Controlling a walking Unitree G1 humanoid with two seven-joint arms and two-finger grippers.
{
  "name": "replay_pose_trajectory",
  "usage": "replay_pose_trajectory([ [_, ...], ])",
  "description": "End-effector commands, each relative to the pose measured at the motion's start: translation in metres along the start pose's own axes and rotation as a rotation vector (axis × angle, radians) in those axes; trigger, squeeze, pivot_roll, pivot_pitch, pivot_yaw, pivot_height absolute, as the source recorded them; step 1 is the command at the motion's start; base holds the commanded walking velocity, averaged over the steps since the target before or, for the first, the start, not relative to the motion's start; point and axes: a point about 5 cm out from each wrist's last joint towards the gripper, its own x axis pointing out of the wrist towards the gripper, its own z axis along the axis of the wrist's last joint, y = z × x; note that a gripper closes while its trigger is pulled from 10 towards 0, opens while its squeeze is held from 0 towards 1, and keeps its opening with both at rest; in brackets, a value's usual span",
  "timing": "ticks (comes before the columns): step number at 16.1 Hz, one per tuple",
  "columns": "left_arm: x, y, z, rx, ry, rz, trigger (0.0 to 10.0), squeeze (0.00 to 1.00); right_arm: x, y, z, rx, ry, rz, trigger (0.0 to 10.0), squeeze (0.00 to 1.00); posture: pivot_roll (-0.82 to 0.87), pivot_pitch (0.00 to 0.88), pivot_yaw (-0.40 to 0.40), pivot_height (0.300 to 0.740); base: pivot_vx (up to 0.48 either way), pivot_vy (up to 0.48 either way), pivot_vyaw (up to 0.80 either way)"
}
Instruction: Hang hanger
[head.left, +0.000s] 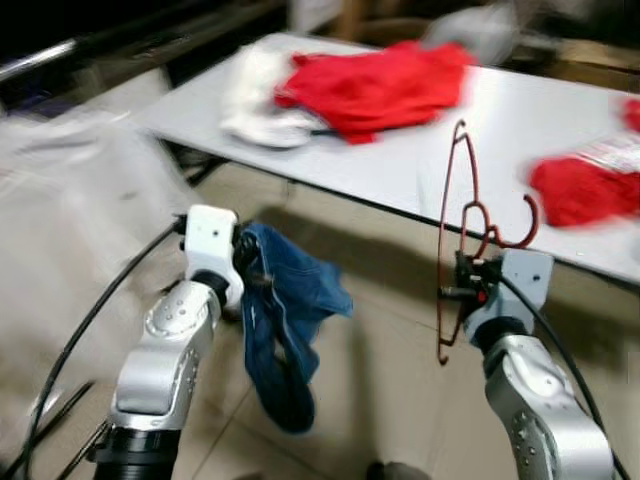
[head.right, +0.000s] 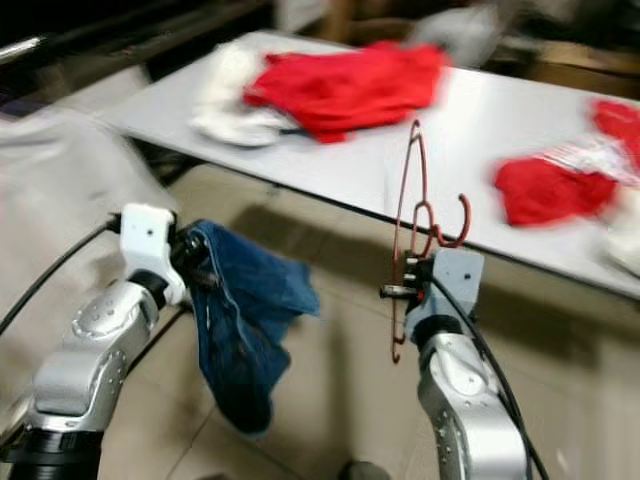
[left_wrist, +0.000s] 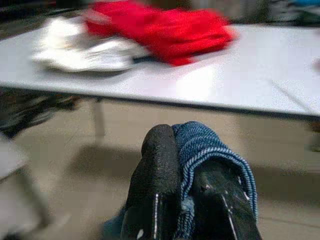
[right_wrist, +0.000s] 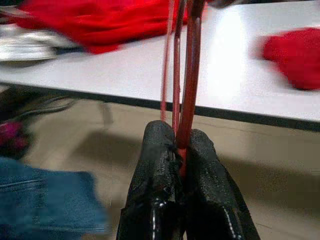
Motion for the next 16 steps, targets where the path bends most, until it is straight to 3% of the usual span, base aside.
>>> replay_pose_trajectory([
  [1,0.0,0.002,0.007,-0.029,-0.038,0.012,10.0,0.0,-0.002,0.001,0.005,-0.003,-0.008,0.01,10.0,0.0,0.07,0.031,0.034,0.74,0.0,0.0,-0.8],
  [4,-0.005,0.003,0.004,-0.003,-0.035,0.034,10.0,0.0,0.0,0.0,0.003,-0.015,0.009,0.023,10.0,0.0,0.08,0.044,-0.005,0.74,0.0,0.0,-0.8],
  [9,-0.009,0.005,0.007,0.007,-0.052,0.048,10.0,0.0,0.004,0.004,0.002,-0.023,0.027,0.066,10.0,0.0,0.09,0.052,-0.026,0.74,0.0,-0.442,-0.8],
  [10,-0.008,0.006,0.008,-0.028,-0.055,0.053,10.0,0.0,0.003,0.004,0.004,-0.023,0.021,0.076,10.0,0.0,0.08,0.047,-0.013,0.74,0.0,0.0,-0.41],
  [16,-0.001,0.005,0.022,0.01,-0.101,0.034,10.0,0.0,0.002,0.01,0.015,-0.024,-0.026,0.167,10.0,0.0,0.07,0.046,0.007,0.74,0.147,0.0,0.0],
])
